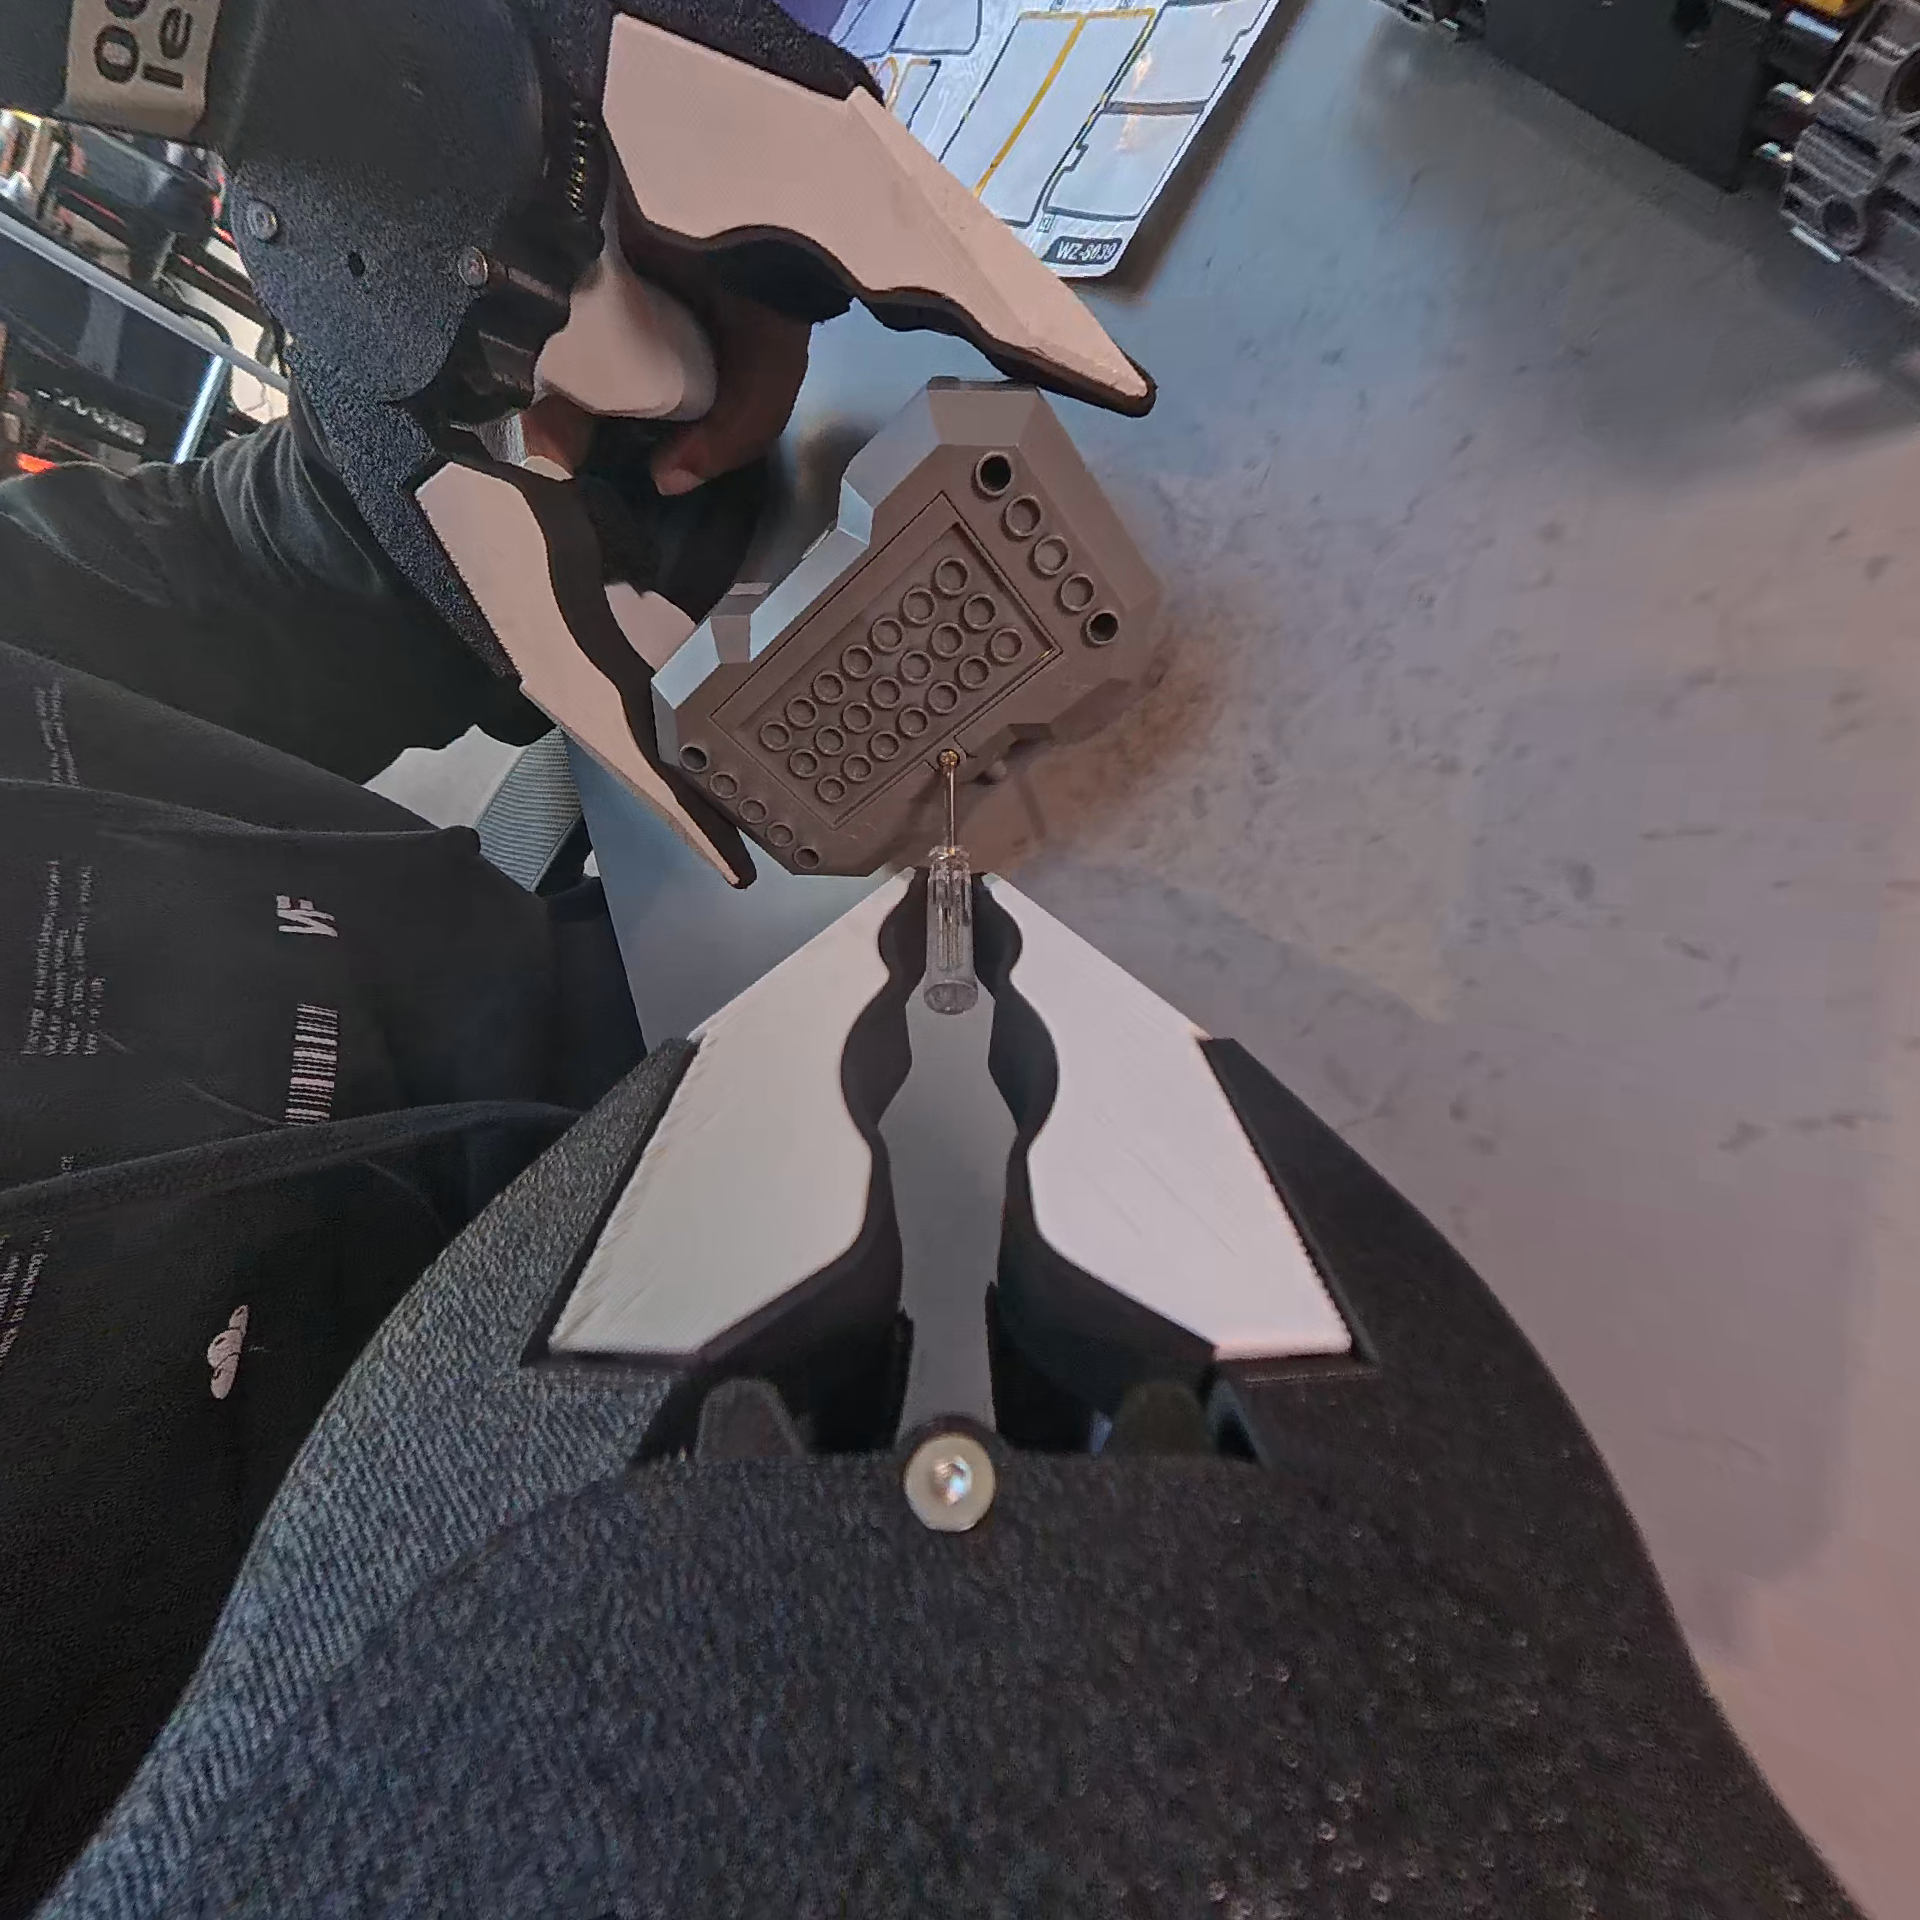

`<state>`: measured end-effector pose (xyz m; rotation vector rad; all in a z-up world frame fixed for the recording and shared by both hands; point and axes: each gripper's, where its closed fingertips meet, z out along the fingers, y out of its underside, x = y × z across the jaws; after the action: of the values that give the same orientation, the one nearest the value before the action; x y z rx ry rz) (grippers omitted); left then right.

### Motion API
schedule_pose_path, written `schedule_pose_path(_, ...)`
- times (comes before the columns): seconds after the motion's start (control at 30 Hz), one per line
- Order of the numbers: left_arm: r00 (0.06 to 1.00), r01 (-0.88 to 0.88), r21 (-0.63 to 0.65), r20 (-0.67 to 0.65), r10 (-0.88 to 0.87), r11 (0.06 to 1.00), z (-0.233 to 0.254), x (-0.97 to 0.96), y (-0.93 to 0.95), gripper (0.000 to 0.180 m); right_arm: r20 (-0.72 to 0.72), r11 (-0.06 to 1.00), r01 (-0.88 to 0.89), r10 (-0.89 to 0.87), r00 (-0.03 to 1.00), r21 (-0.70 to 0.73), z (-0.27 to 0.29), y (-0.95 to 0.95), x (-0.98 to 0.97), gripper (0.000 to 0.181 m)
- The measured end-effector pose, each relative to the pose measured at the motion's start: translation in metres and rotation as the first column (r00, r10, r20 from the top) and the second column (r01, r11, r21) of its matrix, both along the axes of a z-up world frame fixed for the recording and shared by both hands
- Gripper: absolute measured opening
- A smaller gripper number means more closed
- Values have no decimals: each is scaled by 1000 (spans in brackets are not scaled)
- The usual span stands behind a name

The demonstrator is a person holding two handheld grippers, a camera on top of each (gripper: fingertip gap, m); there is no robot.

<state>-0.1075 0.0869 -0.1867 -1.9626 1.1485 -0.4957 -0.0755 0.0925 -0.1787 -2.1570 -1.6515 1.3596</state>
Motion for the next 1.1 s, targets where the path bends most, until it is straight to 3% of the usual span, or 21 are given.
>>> schedule_pose_path(0.4, 1000, 5, -1, 2, -5, 1000, 0, 2, -1, 124, 34, 1000, -20, 19, 999, 18, 0, 0, 0, 7)
schedule_pose_path(0.47, 1000, 6, -2, 7, -6, 1000, 0, 2, -1, 124, 39, 995, -60, 57, 998, 85, -1, 0, -1, 7)
schedule_pose_path(0.6, 1000, 0, -5, 13, 0, 1000, 1, -1, 0, 124, 39, 905, -198, 198, 979, 375, 1, 3, -6, 7)
schedule_pose_path(0.7, 1000, -2, -6, 17, 2, 1000, 1, -2, 0, 124, 39, 740, -290, 337, 941, 607, 2, 5, -9, 7)
schedule_pose_path(0.77, 1000, 0, -7, 17, 0, 1000, 1, -2, 0, 124, 54, 532, -323, 459, 887, 782, 3, 5, -10, 6)
schedule_pose_path(0.8, 1000, 1, -8, 17, -1, 1000, 1, -2, 0, 124, 87, 380, -325, 524, 847, 866, 4, 5, -11, 6)
schedule_pose_path(0.87, 1000, 2, -8, 15, -1, 1000, 1, -3, 0, 124, 224, -26, -269, 632, 742, 963, 5, 5, -13, 6)
schedule_pose_path(0.9, 1000, 2, -9, 14, -1, 1000, 1, -4, -1, 124, 309, -223, -214, 651, 694, 951, 6, 4, -14, 6)
schedule_pose_path(0.93, 1000, 1, -9, 11, -1, 1000, 1, -4, -1, 124, 364, -348, -164, 653, 664, 923, 7, 3, -15, 6)
schedule_pose_path(1.03, 1000, -5, -8, 4, 5, 1000, 1, -5, 0, 124, 376, -401, -121, 653, 658, 908, 7, 2, -14, 7)
schedule_pose_path(1.07, 1000, -5, -8, 1, 5, 1000, 1, -6, 0, 124, 345, -344, -141, 653, 674, 928, 7, 2, -14, 7)
schedule_pose_path(1.1, 1000, -6, -10, 2, 6, 1000, 0, -6, -1, 124, 283, -218, -183, 648, 707, 959, 6, 3, -13, 7)
